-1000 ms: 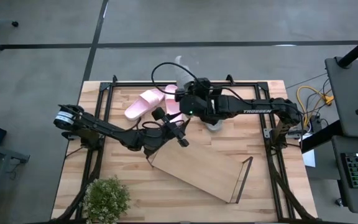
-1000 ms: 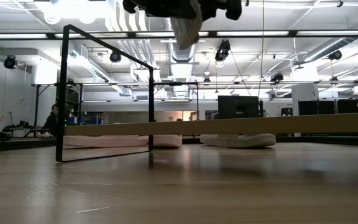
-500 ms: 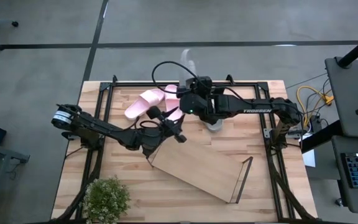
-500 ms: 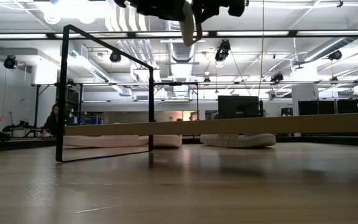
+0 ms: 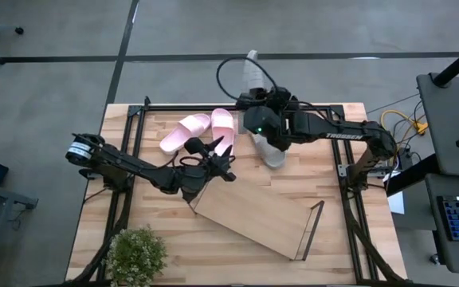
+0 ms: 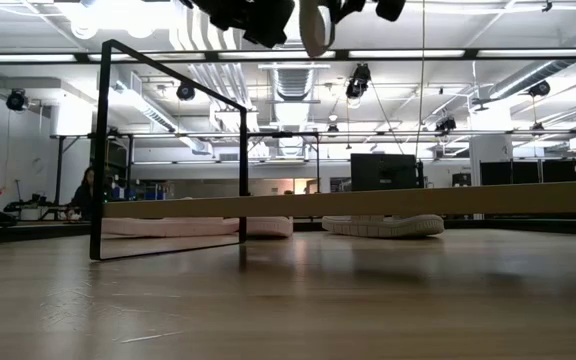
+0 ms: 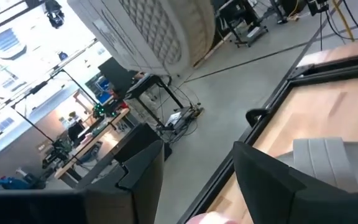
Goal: Pick and place slides into the shelf
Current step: Put the right gray slipper on the shelf
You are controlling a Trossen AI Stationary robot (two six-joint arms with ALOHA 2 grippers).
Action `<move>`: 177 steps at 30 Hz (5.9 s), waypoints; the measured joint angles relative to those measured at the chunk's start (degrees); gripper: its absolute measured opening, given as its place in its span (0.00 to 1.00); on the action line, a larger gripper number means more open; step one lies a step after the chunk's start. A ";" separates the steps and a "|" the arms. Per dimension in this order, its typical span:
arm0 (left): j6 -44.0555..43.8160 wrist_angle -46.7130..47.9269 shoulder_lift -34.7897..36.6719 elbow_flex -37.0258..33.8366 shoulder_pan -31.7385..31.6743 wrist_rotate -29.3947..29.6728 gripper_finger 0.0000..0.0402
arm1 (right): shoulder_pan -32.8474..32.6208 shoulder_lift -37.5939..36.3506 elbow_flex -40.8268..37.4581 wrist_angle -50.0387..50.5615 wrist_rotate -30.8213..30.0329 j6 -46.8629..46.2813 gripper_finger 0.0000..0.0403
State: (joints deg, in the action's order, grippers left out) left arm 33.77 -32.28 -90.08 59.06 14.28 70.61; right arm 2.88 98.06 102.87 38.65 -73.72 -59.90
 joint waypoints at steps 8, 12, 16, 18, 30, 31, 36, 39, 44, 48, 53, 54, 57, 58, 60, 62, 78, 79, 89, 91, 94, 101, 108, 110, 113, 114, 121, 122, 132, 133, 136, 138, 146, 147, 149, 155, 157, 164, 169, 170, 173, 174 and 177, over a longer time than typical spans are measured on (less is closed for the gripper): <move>0.06 -9.90 0.02 0.53 -0.18 0.06 0.44 | 0.90 0.31 0.00 -0.41 3.63 -7.63 0.02; -0.14 -10.70 -0.94 0.70 -0.83 0.28 0.44 | 1.09 0.31 -0.02 -1.54 3.64 -10.29 0.02; 0.04 -11.13 -2.55 2.44 -1.44 1.15 0.44 | 1.21 0.31 -0.02 -2.47 3.63 -13.41 0.02; 0.04 -11.16 -3.72 3.56 -1.75 2.52 0.44 | 1.19 0.31 -0.02 -2.47 3.63 -13.39 0.02; 2.61 -11.38 -4.57 6.70 -1.94 2.17 0.44 | 1.26 0.35 -0.02 -2.51 6.54 -11.96 0.02; 3.88 -11.71 -4.57 6.70 -1.94 2.16 0.44 | 1.26 0.33 -0.02 -2.53 7.23 -11.68 0.02; 5.92 -12.35 -4.59 6.70 -1.78 -0.29 0.44 | 1.65 0.33 -0.02 -2.87 11.23 -9.94 0.02; 5.92 -12.23 -4.61 6.70 -1.70 -1.03 0.44 | 1.79 0.12 -0.02 -3.81 12.24 -7.91 0.02; 5.92 -12.34 -4.59 6.70 -1.39 -1.00 0.44 | 1.94 -0.13 -0.02 -4.89 13.59 -3.38 0.02; 6.03 -12.21 -3.99 6.54 -0.34 -0.85 0.44 | 2.04 -0.60 -0.04 -5.28 15.67 3.16 0.02; 5.37 -12.25 -0.75 6.13 1.09 0.26 0.44 | 2.15 -1.27 -0.04 -6.49 15.67 9.02 0.02; 4.11 -12.40 0.32 6.13 1.20 -0.25 0.44 | 2.18 -1.27 -0.04 -7.09 15.67 10.64 0.02; -2.48 -12.43 3.80 6.09 1.62 -2.52 0.44 | 2.15 -1.13 -0.04 -8.69 15.70 18.78 0.02; -4.91 -12.32 4.88 6.09 1.65 -3.33 0.44 | 2.14 -0.93 -0.04 -9.54 15.70 21.16 0.02; -8.03 -12.15 7.12 6.05 1.98 -4.57 0.44 | 2.13 -0.75 -0.09 -11.06 16.55 26.19 0.02; -9.77 -11.23 9.25 6.04 2.38 -4.72 0.44 | 2.13 -0.35 -0.38 -14.48 17.80 33.28 0.02; -61.12 34.16 30.39 2.76 4.45 -16.08 0.44 | 0.40 -2.50 -7.70 -19.29 34.06 59.75 0.02; -63.32 35.39 31.21 2.66 4.45 -16.93 0.44 | -0.06 -2.95 -8.07 -19.51 35.24 61.63 0.02; -81.98 43.26 38.83 2.39 4.45 -22.60 0.44 | -3.85 -7.98 -11.39 -19.92 41.54 79.89 0.02; -87.90 46.44 39.79 2.32 4.47 -23.24 0.44 | -4.17 -8.77 -11.41 -20.14 44.58 83.71 0.02; -94.56 48.72 40.60 1.93 4.45 -24.88 0.44 | -4.81 -9.11 -11.41 -20.25 47.94 87.10 0.02; -104.12 48.31 43.68 -1.36 4.47 -31.86 0.44 | -6.02 -8.79 -11.41 -19.44 49.60 95.50 0.02; -107.34 48.08 45.59 -4.04 4.47 -33.09 0.44 | -6.46 -8.79 -11.41 -19.57 53.31 96.79 0.02; -109.02 48.36 46.16 -5.63 4.47 -33.20 0.44 | -7.03 -8.79 -11.41 -19.74 53.36 97.90 0.02; -111.52 47.94 46.77 -7.66 4.45 -33.37 0.44 | -7.65 -8.79 -11.41 -20.23 53.38 98.57 0.02; -112.06 47.04 46.89 -8.33 4.45 -33.69 0.44 | -7.74 -8.79 -11.41 -20.25 53.79 98.63 0.02; -112.92 40.07 46.67 -10.59 4.45 -34.72 0.44 | -7.75 -8.63 -11.41 -20.61 56.20 99.31 0.02; -112.92 39.88 46.43 -10.57 4.44 -35.06 0.44 | -7.75 -8.63 -11.41 -20.52 56.20 99.63 0.02; -112.98 34.01 42.54 -10.70 3.65 -39.42 0.44 | -7.86 -8.44 -11.39 -20.94 58.69 100.49 0.02; -113.04 33.46 41.97 -10.70 3.49 -40.42 0.44 | -7.86 -8.44 -11.39 -20.94 58.69 100.51 0.02; -114.39 32.13 40.29 -10.74 2.91 -43.63 0.44 | -7.86 -8.52 -11.31 -21.10 59.06 100.92 0.02; -114.56 31.27 39.19 -10.76 2.44 -45.54 0.44 | -7.88 -8.52 -11.30 -20.94 59.18 101.26 0.02; -114.51 26.86 37.87 -10.79 1.84 -46.98 0.44 | -7.86 -8.55 -11.28 -21.23 59.19 101.19 0.02; -114.54 26.89 37.88 -10.79 1.84 -46.99 0.44 | -7.86 -8.50 -11.28 -21.47 59.19 101.29 0.02; -114.56 26.74 37.58 -10.81 1.81 -46.98 0.44 | -7.86 -8.48 -11.28 -22.05 59.21 101.87 0.02; -114.64 26.44 35.49 -10.81 1.14 -46.82 0.42 | -7.88 -8.37 -11.34 -22.64 59.21 102.39 0.02; -116.08 26.42 34.51 -10.81 0.93 -46.32 0.37 | -7.90 -8.35 -11.37 -22.79 59.19 102.61 0.02; -117.16 25.21 32.63 -10.81 -0.43 -45.49 0.07 | -7.94 -8.45 -10.47 -22.98 58.86 103.61 0.02; -115.21 23.76 32.76 -10.81 -1.37 -45.19 0.05 | -7.89 -8.55 -9.47 -23.05 58.64 103.66 0.02; -114.40 23.67 32.82 -10.81 -1.56 -45.16 0.05 | -7.86 -8.52 -9.36 -23.06 58.60 103.66 0.02; -113.74 23.41 32.88 -10.81 -2.00 -45.20 0.04 | -7.86 -8.50 -8.96 -22.97 57.13 103.42 0.03; -113.32 23.33 32.89 -10.81 -2.12 -45.18 0.04 | -7.86 -8.46 -8.79 -22.97 55.96 103.47 0.04; -112.71 23.29 32.89 -10.81 -2.33 -45.25 0.04 | -7.92 -8.42 -8.49 -23.00 52.81 103.64 0.07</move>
State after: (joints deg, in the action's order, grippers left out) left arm -78.95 -8.99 -57.19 48.25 11.94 25.36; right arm -5.04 89.64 94.38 15.65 -20.91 43.75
